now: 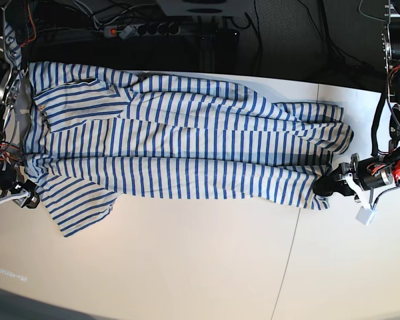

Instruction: Fold the T-shirt properly

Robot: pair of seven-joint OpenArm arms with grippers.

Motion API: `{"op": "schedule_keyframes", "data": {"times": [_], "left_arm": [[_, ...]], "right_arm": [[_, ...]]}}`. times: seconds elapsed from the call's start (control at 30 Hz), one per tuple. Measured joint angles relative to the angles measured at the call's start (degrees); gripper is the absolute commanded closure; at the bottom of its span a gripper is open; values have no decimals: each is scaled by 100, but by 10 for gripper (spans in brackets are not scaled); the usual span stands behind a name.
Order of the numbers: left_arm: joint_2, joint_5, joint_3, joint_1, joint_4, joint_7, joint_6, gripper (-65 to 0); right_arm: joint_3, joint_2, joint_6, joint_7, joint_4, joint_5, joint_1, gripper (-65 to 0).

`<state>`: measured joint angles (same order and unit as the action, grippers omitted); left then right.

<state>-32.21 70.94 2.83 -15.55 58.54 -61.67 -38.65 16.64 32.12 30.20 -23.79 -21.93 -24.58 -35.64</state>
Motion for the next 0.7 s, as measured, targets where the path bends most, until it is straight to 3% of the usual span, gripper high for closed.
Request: {"op": "schedule_keyframes", "data": {"times": [0.47, 0.63, 0.7], "left_arm": [[0, 7, 0, 0, 7, 2, 0, 0], [0, 7, 0, -2, 7, 2, 0, 0], [0, 7, 0, 0, 7, 2, 0, 0]], "right_arm": [[28, -780, -4, 205, 11, 103, -74, -351], [-24, -1036, -4, 179, -20, 479, -111, -344], [-129, -1040, -7, 179, -20, 520, -120, -250]]}}
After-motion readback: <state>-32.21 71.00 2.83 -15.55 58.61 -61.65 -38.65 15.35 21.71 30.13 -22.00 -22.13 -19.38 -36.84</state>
